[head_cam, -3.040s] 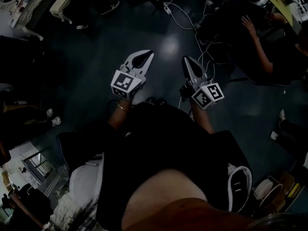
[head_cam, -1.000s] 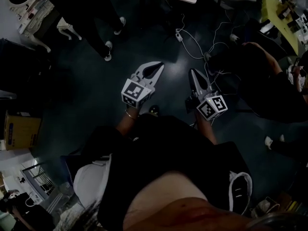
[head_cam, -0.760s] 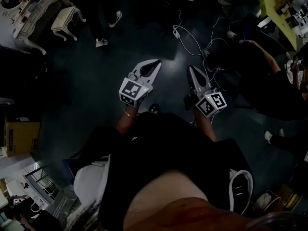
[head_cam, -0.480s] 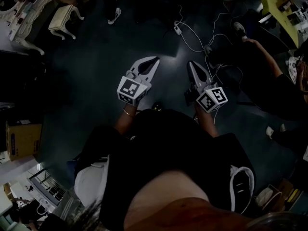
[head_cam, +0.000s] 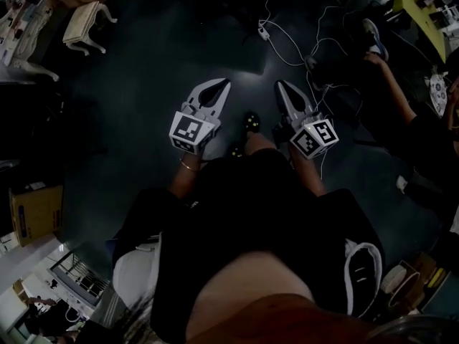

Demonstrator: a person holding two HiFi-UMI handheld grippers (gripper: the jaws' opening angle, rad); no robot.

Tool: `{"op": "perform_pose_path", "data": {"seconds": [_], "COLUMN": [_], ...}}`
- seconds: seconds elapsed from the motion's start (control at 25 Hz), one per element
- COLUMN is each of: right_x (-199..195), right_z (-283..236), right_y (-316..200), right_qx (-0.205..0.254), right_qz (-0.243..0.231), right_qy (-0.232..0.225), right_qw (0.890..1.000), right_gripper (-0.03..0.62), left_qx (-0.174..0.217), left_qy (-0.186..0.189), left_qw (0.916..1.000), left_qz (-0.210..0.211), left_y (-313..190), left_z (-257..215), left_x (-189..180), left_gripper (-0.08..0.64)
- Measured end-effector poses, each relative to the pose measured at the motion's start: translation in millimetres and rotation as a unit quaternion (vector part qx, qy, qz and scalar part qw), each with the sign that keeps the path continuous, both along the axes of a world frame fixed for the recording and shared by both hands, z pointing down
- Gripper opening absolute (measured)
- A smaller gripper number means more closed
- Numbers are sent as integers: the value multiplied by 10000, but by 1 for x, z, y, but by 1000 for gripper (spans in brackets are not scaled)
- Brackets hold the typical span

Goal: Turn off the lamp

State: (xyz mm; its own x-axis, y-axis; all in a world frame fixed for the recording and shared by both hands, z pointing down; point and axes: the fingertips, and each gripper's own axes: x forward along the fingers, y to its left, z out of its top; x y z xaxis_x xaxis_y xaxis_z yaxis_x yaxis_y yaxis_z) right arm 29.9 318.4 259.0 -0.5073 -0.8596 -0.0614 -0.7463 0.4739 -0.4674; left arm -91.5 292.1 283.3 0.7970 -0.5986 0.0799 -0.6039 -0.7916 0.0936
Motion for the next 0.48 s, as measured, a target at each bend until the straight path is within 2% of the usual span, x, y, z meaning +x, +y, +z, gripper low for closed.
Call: {"op": "perform_pose_path", "data": {"seconds": [0.48], "right_x": [-8], "right_z": [6], "right_y": [-69], "right_qx": [20], "right_qz": [-152], "right_qy": [-31], "right_qw": [9999], "right_gripper": [0], "left_qx": [-91], "left_qy": [-78], "left_qw": [9993], "left_qz": [-358], "left_y": [-51], "left_z": [12], "left_x": [-27], "left_gripper": [6]}}
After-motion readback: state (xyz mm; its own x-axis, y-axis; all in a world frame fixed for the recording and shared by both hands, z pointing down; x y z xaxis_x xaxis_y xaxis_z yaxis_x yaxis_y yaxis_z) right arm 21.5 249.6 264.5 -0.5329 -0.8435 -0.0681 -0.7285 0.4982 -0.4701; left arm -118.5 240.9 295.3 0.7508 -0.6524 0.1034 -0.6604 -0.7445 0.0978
